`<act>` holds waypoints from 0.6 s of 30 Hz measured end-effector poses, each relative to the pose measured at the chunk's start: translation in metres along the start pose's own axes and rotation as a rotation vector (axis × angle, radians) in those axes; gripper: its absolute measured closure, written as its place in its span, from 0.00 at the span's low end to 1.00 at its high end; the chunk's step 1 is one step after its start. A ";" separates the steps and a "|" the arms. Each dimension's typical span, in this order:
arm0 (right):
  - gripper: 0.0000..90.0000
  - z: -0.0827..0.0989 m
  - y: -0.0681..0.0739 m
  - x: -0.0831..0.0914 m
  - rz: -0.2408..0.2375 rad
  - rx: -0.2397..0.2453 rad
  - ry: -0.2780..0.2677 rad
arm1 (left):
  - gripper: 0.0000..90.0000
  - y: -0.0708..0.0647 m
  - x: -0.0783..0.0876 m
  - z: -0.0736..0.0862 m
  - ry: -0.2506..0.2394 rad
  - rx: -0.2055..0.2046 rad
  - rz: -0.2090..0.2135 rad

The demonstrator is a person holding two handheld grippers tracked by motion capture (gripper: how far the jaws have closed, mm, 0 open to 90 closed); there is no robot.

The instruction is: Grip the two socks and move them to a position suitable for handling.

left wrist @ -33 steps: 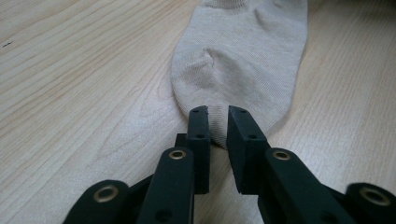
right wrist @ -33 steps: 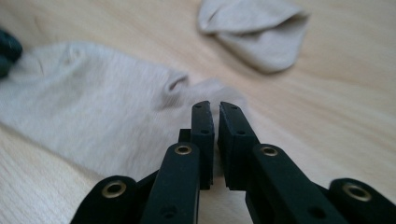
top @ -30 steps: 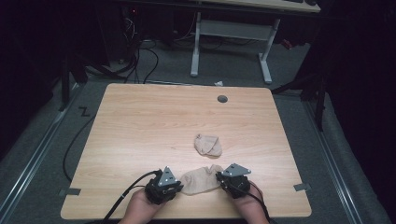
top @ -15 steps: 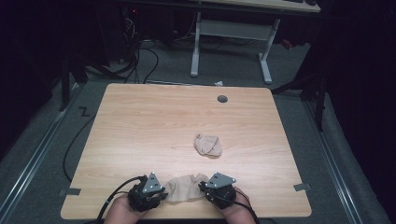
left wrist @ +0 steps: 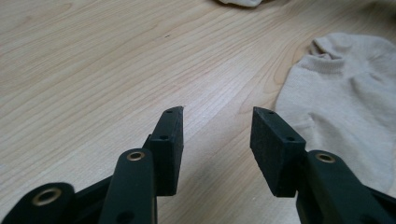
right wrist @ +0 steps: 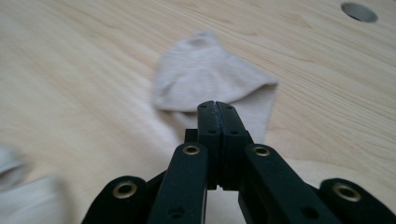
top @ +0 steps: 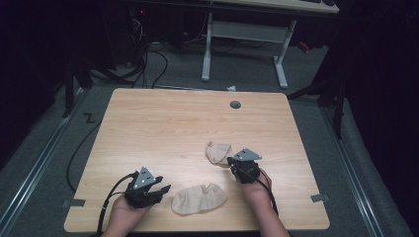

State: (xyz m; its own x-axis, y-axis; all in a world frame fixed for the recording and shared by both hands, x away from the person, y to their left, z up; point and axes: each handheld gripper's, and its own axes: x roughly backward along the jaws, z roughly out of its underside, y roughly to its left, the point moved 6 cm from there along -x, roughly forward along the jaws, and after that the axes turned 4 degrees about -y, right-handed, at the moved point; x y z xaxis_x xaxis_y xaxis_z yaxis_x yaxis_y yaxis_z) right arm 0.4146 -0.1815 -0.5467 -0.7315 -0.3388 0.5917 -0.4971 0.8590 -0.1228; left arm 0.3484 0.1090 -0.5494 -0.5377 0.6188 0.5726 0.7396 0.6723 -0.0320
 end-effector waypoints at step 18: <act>0.99 0.017 0.035 -0.005 -0.119 0.037 0.067 | 0.60 -0.001 0.003 -0.003 -0.005 -0.012 0.011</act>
State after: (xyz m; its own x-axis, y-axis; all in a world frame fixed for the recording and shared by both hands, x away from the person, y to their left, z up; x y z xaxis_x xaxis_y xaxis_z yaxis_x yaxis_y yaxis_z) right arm 0.3931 -0.1558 -0.5672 -0.6337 -0.4102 0.6559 -0.5965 0.7989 -0.0767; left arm 0.3471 0.1086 -0.5457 -0.5311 0.6283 0.5686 0.7503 0.6605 -0.0291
